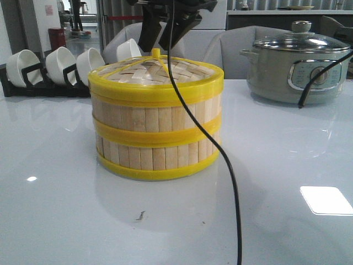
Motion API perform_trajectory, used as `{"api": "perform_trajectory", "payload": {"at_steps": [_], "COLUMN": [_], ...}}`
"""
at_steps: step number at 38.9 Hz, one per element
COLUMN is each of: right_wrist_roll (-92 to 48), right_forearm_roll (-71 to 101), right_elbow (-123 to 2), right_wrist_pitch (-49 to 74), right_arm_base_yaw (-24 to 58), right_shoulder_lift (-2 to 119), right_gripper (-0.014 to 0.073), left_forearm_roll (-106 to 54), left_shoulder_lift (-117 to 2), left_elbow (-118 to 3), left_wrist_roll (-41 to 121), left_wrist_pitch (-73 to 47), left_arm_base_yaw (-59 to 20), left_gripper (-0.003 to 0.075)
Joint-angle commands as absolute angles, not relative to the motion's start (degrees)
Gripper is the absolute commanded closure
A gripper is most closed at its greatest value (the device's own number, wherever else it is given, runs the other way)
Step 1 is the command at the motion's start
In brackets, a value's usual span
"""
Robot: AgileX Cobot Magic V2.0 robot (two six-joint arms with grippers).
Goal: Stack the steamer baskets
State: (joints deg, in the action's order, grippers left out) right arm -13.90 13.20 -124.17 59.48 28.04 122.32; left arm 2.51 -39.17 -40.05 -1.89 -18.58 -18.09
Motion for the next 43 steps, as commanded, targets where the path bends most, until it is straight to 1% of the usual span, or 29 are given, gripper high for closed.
{"api": "perform_trajectory", "payload": {"at_steps": [1,9,15,19,24,33,39,43], "right_wrist_roll": [-14.0,-14.0,-14.0,-14.0,-14.0,-14.0,-14.0,-14.0], "right_forearm_roll": [14.5,14.1,14.1,14.1,14.2,14.8,14.9,15.3], "right_elbow": [-126.3,-126.3,-124.2,-119.0,-107.4,-78.0,-61.8,-52.1], "right_wrist_pitch": [55.9,52.4,49.0,46.0,39.0,21.4,14.8,11.1], "right_arm_base_yaw": [28.1,27.0,23.2,19.6,14.3,4.4,-0.2,-2.7], "right_shoulder_lift": [117.8,113.4,108.0,103.1,93.5,72.0,60.1,52.7], "right_gripper": [0.0211,0.0212,0.0212,0.0212,0.0212,0.0212,0.0214,0.0251], "left_forearm_roll": [2.1,2.1,2.1,2.1,2.1,2.1,2.1,2.1], "left_shoulder_lift": [-39.2,-39.2,-39.2,-39.2,-39.2,-39.2,-39.2,-39.2], "left_elbow": [-41.7,-41.7,-41.7,-41.7,-41.7,-41.7,-41.7,-41.7], "left_wrist_roll": [-2.6,-2.6,-2.6,-2.6,-2.6,-2.6,-2.6,-2.6], "left_wrist_pitch": [-14.0,-14.0,-14.0,-14.0,-14.0,-14.0,-14.0,-14.0], "left_arm_base_yaw": [-18.0,-18.0,-18.0,-18.0,-18.0,-18.0,-18.0,-18.0], "left_gripper": [0.0628,0.0628,0.0628,0.0628,0.0628,0.0628,0.0628,0.0628]}}
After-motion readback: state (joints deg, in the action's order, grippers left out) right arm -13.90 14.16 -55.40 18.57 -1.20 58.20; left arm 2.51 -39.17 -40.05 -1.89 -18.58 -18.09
